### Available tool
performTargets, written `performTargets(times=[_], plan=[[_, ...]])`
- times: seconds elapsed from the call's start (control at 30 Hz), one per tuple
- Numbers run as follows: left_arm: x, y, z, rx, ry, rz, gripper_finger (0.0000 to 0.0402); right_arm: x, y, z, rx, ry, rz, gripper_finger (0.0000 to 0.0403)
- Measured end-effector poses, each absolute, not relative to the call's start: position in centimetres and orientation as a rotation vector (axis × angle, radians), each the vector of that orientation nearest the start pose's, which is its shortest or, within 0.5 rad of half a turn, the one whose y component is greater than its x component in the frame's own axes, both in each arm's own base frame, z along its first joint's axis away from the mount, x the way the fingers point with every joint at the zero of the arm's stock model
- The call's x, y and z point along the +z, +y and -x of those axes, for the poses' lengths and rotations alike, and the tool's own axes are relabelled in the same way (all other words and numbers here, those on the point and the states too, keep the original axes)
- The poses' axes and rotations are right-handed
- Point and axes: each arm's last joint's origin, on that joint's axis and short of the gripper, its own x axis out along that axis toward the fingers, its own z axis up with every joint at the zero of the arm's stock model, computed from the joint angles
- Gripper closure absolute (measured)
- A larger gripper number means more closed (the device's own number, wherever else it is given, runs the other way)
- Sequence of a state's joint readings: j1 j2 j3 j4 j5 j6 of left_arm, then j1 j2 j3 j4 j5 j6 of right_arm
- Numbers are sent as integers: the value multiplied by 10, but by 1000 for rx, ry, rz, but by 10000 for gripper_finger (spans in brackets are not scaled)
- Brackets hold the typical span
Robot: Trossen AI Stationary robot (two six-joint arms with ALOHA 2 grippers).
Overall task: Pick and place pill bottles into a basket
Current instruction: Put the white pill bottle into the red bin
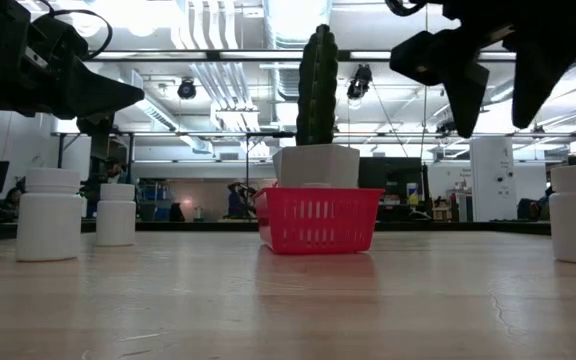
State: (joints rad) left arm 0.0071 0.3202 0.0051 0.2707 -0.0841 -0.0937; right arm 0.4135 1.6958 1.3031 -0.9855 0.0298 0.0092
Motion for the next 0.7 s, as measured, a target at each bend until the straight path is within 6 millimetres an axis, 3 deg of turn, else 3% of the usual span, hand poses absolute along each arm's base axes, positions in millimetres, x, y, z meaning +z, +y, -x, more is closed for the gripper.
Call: performTargets(times=[0.33,0.7], plan=[[163,3,-117,93,40,92,401,244,124,-265,249,1323,239,213],[163,3,-117,94,40,92,401,228,121,-237,202,1306,175,213]])
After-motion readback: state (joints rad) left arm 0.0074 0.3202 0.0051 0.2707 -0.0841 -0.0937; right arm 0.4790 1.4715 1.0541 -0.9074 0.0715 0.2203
